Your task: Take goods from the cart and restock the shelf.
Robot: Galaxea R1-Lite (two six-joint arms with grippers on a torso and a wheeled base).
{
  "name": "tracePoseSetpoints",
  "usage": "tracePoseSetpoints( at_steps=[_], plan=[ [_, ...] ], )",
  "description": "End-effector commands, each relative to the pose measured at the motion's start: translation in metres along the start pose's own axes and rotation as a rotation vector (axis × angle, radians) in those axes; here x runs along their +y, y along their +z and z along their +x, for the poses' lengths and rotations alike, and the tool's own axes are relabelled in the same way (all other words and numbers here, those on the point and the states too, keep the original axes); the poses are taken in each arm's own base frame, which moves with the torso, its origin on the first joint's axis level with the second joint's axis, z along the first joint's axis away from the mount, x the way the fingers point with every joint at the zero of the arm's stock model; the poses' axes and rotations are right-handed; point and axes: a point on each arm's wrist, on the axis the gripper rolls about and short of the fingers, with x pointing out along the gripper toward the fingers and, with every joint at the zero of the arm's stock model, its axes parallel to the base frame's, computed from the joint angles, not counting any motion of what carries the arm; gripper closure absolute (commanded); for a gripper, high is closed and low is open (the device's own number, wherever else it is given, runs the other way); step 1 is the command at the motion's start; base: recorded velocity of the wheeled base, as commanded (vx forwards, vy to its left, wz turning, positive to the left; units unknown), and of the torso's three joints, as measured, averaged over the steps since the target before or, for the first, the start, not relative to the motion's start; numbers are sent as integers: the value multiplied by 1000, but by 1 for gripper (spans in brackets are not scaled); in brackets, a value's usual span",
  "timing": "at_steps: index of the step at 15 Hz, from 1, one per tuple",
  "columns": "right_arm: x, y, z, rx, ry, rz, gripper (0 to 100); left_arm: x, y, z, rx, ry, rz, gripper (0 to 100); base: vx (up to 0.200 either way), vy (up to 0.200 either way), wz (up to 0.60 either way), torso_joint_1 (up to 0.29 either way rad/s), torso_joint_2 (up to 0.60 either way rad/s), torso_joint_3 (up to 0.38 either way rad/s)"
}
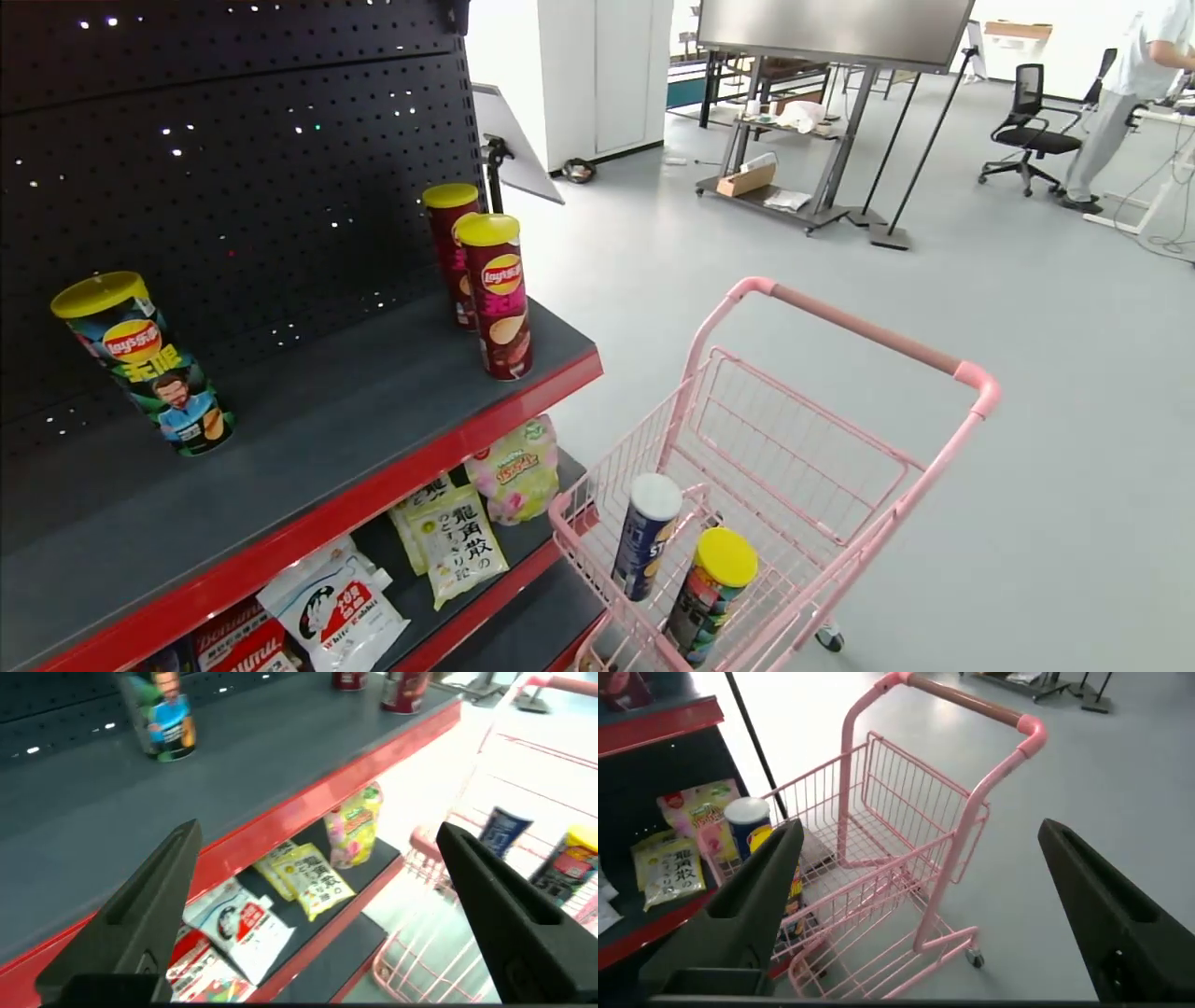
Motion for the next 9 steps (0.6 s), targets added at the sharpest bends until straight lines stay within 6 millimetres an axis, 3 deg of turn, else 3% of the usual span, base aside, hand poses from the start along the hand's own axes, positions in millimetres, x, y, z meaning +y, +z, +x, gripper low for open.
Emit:
tracePoseSetpoints(
  at_steps=[1,9],
  plan=[
    [0,0,0,1,0,-1,0,0,0,0,0,-1,0,0,0,0,0,0,0,0],
    [0,0,0,1,2,-1,0,0,0,0,0,-1,0,0,0,0,0,0,0,0]
  ],
)
